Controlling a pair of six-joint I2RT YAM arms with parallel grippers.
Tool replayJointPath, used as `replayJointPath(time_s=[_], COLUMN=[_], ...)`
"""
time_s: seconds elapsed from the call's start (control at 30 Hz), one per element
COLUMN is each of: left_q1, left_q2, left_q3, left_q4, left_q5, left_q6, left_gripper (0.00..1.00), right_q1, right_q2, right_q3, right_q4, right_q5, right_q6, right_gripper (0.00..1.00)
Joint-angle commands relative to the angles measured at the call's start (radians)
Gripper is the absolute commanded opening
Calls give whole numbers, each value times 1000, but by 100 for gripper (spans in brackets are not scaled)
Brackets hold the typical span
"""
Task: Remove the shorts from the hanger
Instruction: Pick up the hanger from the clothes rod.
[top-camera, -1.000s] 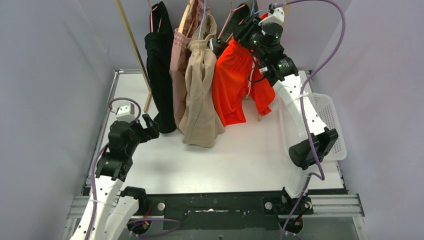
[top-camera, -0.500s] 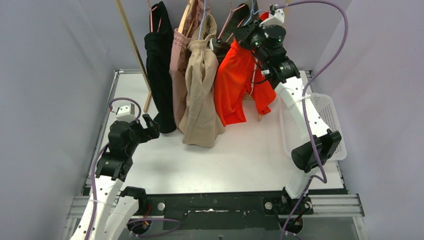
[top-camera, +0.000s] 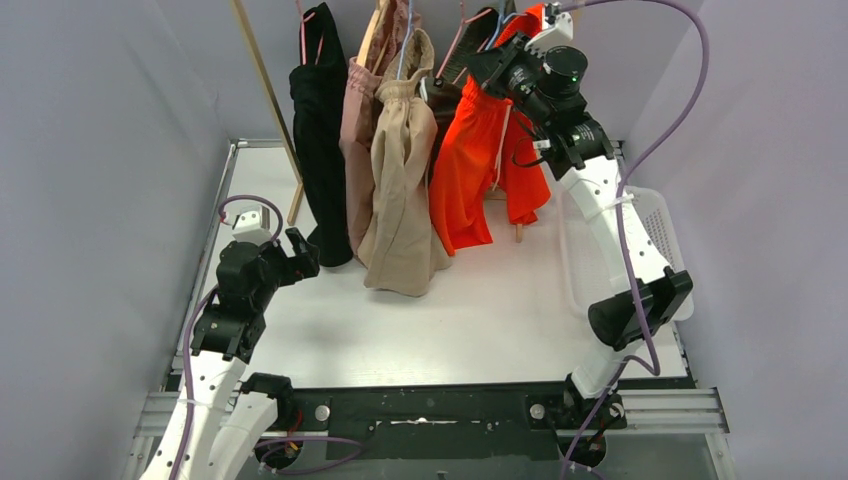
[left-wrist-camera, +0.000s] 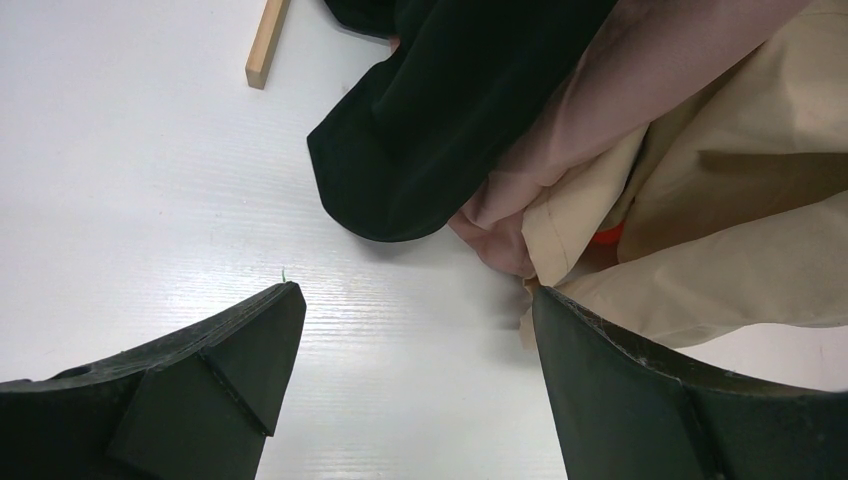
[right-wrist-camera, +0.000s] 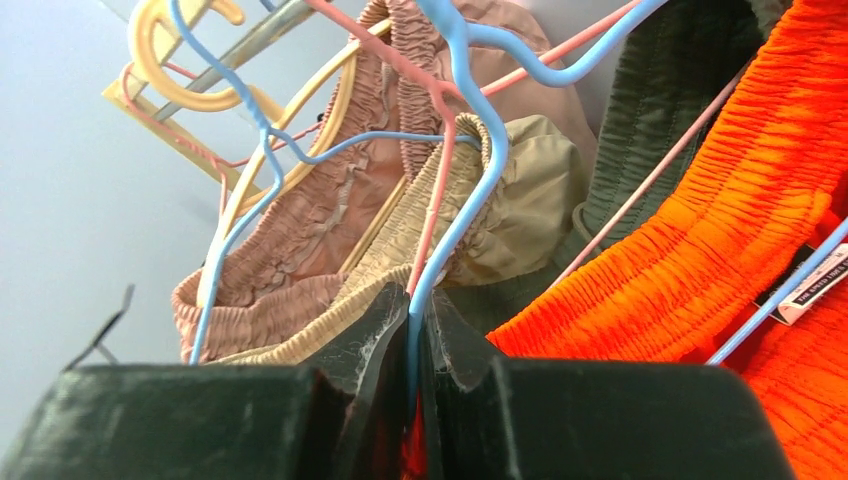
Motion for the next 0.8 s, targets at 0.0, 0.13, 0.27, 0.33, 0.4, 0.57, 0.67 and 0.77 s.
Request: replayJointPath(time_s=[0.0, 0.13, 0.27, 0.33, 0.4, 0.57, 0.67, 0.77], left_q1=[5, 5, 5, 6, 7, 6, 8, 8], left_q2=[-2, -3, -15, -16, -18, -24, -21, -25], left_q3=[17, 20, 24, 28, 32, 37, 40, 39], left_q4=[44, 41, 33, 29, 25, 13, 5, 0], left_q5=[12, 10, 3, 6, 8, -1, -5, 11], left_q6=[2, 2, 3, 4, 7, 3, -4, -18], left_gripper=[85, 85, 85, 85, 85, 85, 85, 85], right_q1=[2, 5, 10, 11, 13, 44, 89, 159], right_q2=[-139, -230, -313, -334, -368, -504, -582, -649], right_q3=[-7, -189, -305, -333, -381, -580, -703, -792], right_q4=[120, 136, 141, 116, 106, 146, 146, 118], right_q5=[-39, -34, -97, -133, -153, -181, -193, -180], right_q6=[-19, 22, 28, 19, 21, 25, 11, -18], right_gripper=[0, 0, 0, 0, 0, 0, 0, 0])
